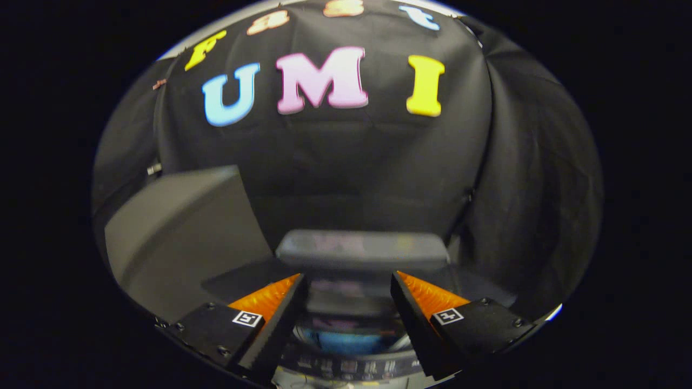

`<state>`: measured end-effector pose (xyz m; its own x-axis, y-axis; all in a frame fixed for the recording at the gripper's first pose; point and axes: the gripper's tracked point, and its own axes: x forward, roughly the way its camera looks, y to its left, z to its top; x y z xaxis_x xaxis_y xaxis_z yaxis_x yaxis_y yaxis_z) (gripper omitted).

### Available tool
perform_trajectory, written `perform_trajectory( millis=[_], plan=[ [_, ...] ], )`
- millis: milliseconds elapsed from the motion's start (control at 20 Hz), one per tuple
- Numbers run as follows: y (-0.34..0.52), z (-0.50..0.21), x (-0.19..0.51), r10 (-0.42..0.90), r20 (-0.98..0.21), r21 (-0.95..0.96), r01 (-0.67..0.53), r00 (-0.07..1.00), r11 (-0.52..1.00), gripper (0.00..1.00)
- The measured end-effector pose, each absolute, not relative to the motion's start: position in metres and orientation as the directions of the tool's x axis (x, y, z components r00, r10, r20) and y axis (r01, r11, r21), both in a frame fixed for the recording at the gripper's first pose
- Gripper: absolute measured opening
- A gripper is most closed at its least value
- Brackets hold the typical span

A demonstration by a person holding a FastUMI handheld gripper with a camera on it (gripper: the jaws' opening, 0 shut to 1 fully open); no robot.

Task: Put the clothes into the washing machine and then close the washing machine lid.

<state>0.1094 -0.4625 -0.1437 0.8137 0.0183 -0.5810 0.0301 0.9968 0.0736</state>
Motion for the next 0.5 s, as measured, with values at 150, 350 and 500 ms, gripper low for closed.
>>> perform_trajectory(
  millis=[150,350,500],
  plan=[
    [-0.472,-0.198,0.066,0.012,-0.618,0.109,0.071,0.786,0.991,0.99],
    [-0.473,-0.189,0.053,0.011,-0.6,0.118,0.075,0.8,0.99,0.99],
    [-0.474,-0.162,0.06,0.005,-0.552,0.126,0.078,0.834,0.989,0.99]
  ],
)
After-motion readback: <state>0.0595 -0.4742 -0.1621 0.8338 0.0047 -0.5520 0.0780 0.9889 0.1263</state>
